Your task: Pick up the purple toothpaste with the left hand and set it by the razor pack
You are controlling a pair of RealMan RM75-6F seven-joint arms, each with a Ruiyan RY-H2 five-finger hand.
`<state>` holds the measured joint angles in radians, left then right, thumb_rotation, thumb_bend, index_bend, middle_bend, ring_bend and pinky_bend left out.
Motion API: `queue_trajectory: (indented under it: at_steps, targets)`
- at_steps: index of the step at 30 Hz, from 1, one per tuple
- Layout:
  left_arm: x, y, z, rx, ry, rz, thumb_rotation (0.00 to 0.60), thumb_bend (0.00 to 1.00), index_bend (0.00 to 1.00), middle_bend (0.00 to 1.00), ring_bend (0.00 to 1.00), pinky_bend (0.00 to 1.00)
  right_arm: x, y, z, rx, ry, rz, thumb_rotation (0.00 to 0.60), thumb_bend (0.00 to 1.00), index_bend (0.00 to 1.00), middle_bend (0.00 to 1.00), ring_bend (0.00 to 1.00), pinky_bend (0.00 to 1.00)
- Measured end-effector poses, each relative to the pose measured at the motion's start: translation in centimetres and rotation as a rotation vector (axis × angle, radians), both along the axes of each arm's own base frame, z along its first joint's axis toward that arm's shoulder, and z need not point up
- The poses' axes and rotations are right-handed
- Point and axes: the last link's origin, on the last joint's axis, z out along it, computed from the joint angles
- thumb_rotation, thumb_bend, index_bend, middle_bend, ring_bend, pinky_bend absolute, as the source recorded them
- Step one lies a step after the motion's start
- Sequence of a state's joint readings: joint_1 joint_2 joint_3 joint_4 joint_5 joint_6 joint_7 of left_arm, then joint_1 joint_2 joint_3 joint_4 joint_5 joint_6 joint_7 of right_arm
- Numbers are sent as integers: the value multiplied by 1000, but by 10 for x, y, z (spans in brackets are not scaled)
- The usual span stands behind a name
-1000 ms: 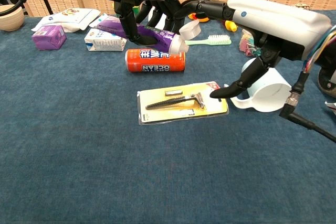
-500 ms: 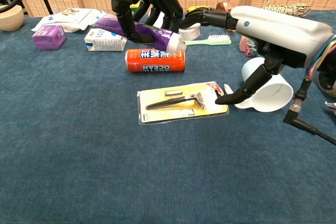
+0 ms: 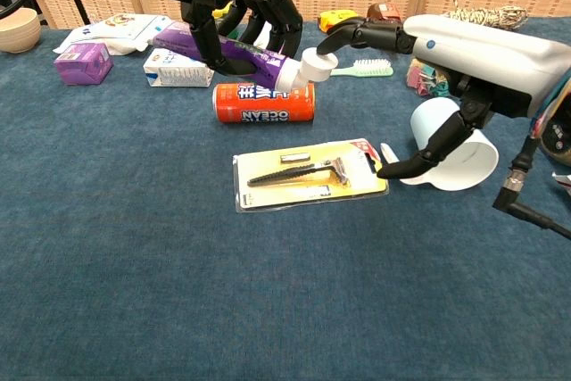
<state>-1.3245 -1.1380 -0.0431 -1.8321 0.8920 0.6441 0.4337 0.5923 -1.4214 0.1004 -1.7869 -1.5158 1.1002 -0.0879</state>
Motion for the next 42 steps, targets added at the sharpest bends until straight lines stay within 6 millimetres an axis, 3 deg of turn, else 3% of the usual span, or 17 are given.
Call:
queue_trajectory:
  at_steps: [21, 42]
  targets:
    - [-11, 3, 5, 17, -11, 11, 600, 880, 526, 439, 458, 545, -11, 0, 0, 9, 23, -19, 600, 150, 126, 0, 0, 0]
    - [-11, 4, -5, 10, 6, 3, 600, 881, 526, 438, 458, 545, 0, -2, 1, 3, 21, 9, 600, 150, 116, 0, 0, 0]
